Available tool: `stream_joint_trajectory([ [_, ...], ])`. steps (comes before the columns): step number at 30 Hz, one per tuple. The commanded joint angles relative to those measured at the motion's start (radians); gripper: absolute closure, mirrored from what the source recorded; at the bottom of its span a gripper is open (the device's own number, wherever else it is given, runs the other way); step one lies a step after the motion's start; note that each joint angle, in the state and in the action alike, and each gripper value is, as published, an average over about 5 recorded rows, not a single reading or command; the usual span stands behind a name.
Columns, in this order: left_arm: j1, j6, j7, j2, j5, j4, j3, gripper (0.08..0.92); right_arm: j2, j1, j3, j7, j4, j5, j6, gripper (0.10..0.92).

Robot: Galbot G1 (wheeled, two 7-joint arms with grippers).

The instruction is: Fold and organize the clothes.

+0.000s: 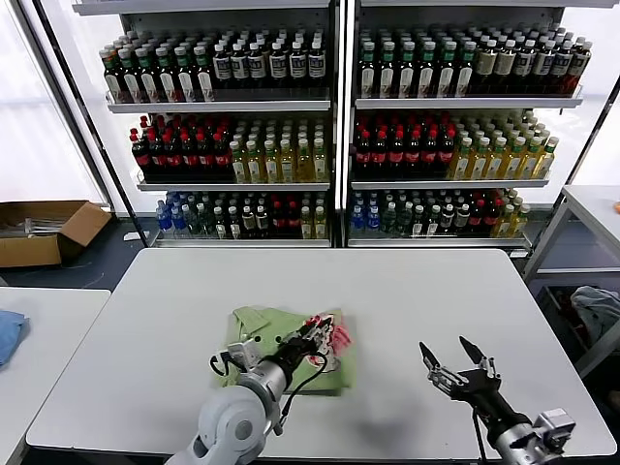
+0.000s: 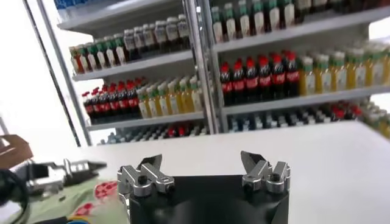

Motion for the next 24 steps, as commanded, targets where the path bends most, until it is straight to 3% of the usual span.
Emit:
stream_joint_trajectory([
  [1,0.099,-0.011,0.048,0.167,-0.042,-0.206,-0.183,0.486,-0.001,0.316,-0.381,0.115,-0.154,0.000,-0.184,0.203],
  [5,0.160,-0.001,0.054,0.182,-0.044,-0.256,-0.278,0.374,0.022,0.427,-0.493,0.148,-0.255,-0.039,-0.216,0.203],
  [11,0.270,0.019,0.077,0.151,-0.037,-0.315,-0.354,0.213,0.049,0.510,-0.586,0.212,-0.356,-0.092,-0.240,0.203],
  [18,0.294,0.038,0.073,0.136,-0.038,-0.339,-0.385,0.178,0.045,0.553,-0.632,0.259,-0.386,-0.068,-0.252,0.245],
  [24,0.279,0.044,0.070,0.126,-0.041,-0.336,-0.381,0.177,0.033,0.529,-0.609,0.252,-0.353,-0.019,-0.250,0.413],
])
